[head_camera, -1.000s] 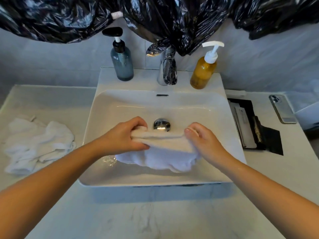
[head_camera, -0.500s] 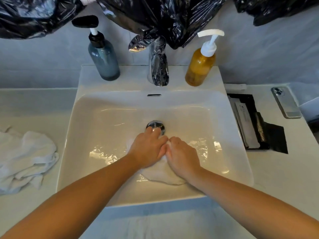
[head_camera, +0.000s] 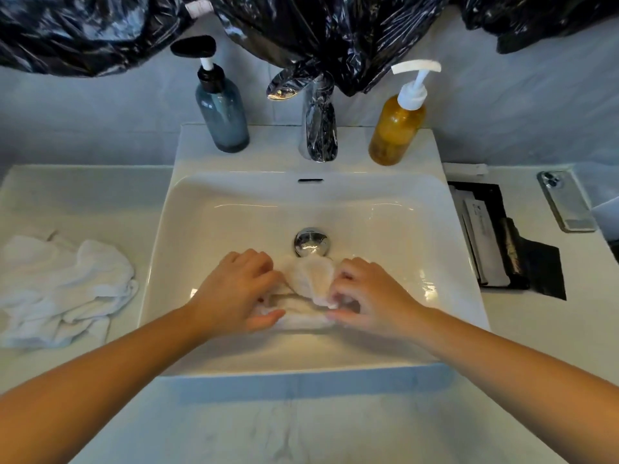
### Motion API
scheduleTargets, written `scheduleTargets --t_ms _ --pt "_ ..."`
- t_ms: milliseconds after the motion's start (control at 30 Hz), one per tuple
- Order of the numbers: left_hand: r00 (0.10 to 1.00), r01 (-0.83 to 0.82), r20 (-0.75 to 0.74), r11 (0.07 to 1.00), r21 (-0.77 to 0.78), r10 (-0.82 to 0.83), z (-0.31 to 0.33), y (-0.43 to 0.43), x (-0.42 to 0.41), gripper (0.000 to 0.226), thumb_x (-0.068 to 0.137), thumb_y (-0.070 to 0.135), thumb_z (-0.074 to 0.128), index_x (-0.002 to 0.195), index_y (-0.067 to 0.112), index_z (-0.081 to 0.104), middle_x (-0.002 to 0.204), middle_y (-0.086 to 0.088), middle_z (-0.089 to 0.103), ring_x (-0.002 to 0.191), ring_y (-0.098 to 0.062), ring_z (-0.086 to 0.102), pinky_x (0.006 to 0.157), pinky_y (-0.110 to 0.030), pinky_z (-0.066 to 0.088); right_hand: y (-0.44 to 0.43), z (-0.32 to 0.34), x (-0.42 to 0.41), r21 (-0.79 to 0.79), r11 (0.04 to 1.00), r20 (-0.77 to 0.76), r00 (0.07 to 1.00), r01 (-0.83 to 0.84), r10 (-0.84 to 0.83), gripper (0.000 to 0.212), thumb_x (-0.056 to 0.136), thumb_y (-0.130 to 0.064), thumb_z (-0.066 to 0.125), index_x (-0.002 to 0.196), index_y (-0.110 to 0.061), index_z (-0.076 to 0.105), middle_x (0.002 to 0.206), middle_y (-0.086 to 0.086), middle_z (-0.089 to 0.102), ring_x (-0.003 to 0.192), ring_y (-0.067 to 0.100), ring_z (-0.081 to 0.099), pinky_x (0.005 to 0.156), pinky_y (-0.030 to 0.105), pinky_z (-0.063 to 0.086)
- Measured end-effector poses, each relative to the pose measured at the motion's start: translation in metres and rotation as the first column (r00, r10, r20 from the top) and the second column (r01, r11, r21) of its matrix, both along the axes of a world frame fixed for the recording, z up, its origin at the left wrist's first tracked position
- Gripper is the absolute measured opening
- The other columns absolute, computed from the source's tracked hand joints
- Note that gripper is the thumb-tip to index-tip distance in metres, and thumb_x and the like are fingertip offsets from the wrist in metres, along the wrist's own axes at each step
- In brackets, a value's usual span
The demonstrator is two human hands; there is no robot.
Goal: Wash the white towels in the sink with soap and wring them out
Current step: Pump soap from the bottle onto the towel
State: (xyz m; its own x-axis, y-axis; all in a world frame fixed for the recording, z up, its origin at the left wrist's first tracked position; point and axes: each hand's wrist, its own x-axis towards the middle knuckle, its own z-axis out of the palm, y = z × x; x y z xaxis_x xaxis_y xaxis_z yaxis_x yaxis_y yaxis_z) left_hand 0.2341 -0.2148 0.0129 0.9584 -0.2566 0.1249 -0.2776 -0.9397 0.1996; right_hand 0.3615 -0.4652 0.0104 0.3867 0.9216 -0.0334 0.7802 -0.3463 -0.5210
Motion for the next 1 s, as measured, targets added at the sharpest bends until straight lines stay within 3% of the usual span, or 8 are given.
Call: scheduleTargets --t_ms 100,167,367,533,700,833,900,1000 --pt "0.983 -0.146 -0.125 0.985 -0.095 0.134 -0.014 -0.012 0.000 0.067 0.085 0.063 0.050 0.140 0.026 0.043 0.141 -0.016 0.046 0.117 -0.034 0.052 0.085 -0.044 0.051 0.014 -0.002 -0.012 0.028 0.978 -0.050 0.977 0.208 -0.206 0.048 0.088 -0.061 0.043 0.118 -0.025 0.052 0.133 0.001 0.046 0.115 0.018 0.046 0.089 0.036 0.043" --pt "0.958 -0.198 -0.232 0.973 -0.116 0.167 -0.023 -0.030 0.006 0.069 0.090 0.063 0.041 0.149 0.031 0.026 0.144 -0.012 0.044 0.111 -0.032 0.055 0.081 -0.045 0.055 0.029 -0.012 -0.023 -0.102 0.967 0.076 0.971 0.233 -0.226 0.061 0.089 -0.063 0.034 0.138 -0.026 0.032 0.136 0.004 0.045 0.112 0.023 0.051 0.088 0.041 0.047" --pt "0.962 -0.206 -0.191 0.977 -0.050 0.193 -0.050 -0.035 0.028 0.041 0.094 0.047 0.030 0.124 0.020 0.036 0.098 -0.008 0.055 0.074 -0.028 0.058 0.049 -0.032 0.040 0.050 -0.046 -0.008 0.060 0.981 0.393 0.899 0.185 -0.194 0.035 0.089 -0.043 0.058 0.102 -0.010 0.056 0.076 0.004 0.063 0.053 0.019 0.057 0.043 0.025 0.031" --pt "0.918 -0.311 -0.293 0.943 -0.118 0.266 -0.045 -0.034 0.045 0.069 0.092 0.056 0.012 0.129 0.011 0.049 0.114 -0.011 0.061 0.081 -0.036 0.064 0.065 -0.038 0.047 0.059 -0.039 0.009 -0.065 0.975 0.113 0.972 0.214 -0.206 0.038 0.106 -0.036 0.034 0.125 -0.014 0.058 0.103 0.009 0.070 0.079 0.030 0.067 0.065 0.033 0.044" --pt "0.943 -0.246 -0.287 0.936 -0.253 0.171 -0.025 -0.012 0.034 0.052 0.095 0.056 0.034 0.140 0.030 0.032 0.127 0.001 0.058 0.096 -0.022 0.063 0.076 -0.038 0.053 0.044 -0.011 0.011 -0.101 0.948 -0.022 0.952 0.302 -0.306 0.045 0.106 -0.042 0.024 0.122 -0.019 0.059 0.099 -0.006 0.062 0.088 0.020 0.061 0.074 0.031 0.041" --pt "0.959 -0.124 -0.279 0.966 -0.225 0.058 0.011 0.004 0.020 0.058 0.087 0.048 0.037 0.140 0.027 0.043 0.122 0.005 0.052 0.082 -0.010 0.057 0.062 -0.020 0.047 0.005 0.027 0.016 -0.006 0.863 -0.667 0.641 0.505 -0.380 0.026 0.107 -0.021 0.042 0.096 -0.021 0.066 0.077 -0.015 0.063 0.073 -0.001 0.058 0.073 0.017 0.043" --pt "0.910 -0.133 -0.412 0.974 -0.184 0.046 0.023 0.015 0.013 0.053 0.084 0.043 0.044 0.135 0.030 0.050 0.123 0.011 0.051 0.083 -0.004 0.054 0.064 -0.016 0.045 -0.015 0.039 0.019 -0.032 0.891 -0.726 0.602 0.453 -0.332 0.026 0.102 -0.010 0.050 0.089 -0.026 0.065 0.075 -0.020 0.066 0.071 -0.007 0.058 0.070 0.013 0.043" --pt "0.818 -0.209 -0.564 0.972 -0.109 0.113 0.021 0.023 0.001 0.045 0.086 0.034 0.061 0.130 0.031 0.053 0.126 0.008 0.049 0.103 -0.010 0.050 0.082 -0.024 0.047 -0.029 0.047 0.008 -0.109 0.937 -0.605 0.726 0.331 -0.327 0.028 0.079 -0.009 0.055 0.097 -0.028 0.066 0.097 -0.016 0.066 0.090 -0.003 0.060 0.078 0.014 0.046"
